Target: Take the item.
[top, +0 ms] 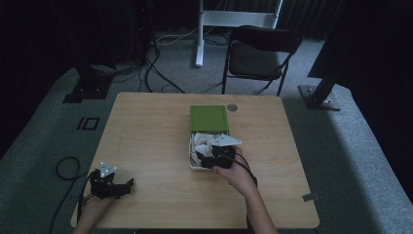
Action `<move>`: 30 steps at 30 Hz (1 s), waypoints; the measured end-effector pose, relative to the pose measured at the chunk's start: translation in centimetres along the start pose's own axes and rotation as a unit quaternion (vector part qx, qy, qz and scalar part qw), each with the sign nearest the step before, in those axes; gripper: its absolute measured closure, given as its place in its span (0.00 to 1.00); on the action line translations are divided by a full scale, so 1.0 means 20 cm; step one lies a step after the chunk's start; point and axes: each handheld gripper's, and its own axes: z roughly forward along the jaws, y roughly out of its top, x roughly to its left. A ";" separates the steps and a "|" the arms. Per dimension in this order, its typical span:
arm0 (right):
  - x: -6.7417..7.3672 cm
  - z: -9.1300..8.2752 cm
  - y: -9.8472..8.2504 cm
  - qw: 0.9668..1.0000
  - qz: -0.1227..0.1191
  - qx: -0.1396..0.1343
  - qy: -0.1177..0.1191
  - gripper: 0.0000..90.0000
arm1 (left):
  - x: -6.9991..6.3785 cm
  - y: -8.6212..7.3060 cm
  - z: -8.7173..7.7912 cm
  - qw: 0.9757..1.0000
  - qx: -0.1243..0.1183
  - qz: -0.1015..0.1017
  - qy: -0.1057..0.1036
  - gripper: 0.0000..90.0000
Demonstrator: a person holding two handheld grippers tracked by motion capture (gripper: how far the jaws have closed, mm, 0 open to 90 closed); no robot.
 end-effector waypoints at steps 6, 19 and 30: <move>0.00 0.06 -0.02 1.000 0.019 0.007 -0.020 0.42 | 0.00 0.00 0.00 1.000 0.000 0.000 0.000 0.03; 0.01 0.14 -0.06 0.999 0.037 0.023 -0.008 0.54 | 0.00 0.00 0.00 1.000 0.001 0.001 0.000 0.03; 0.00 0.14 -0.04 0.998 0.038 0.036 0.018 0.87 | 0.00 0.00 0.00 1.000 0.001 0.001 0.000 0.03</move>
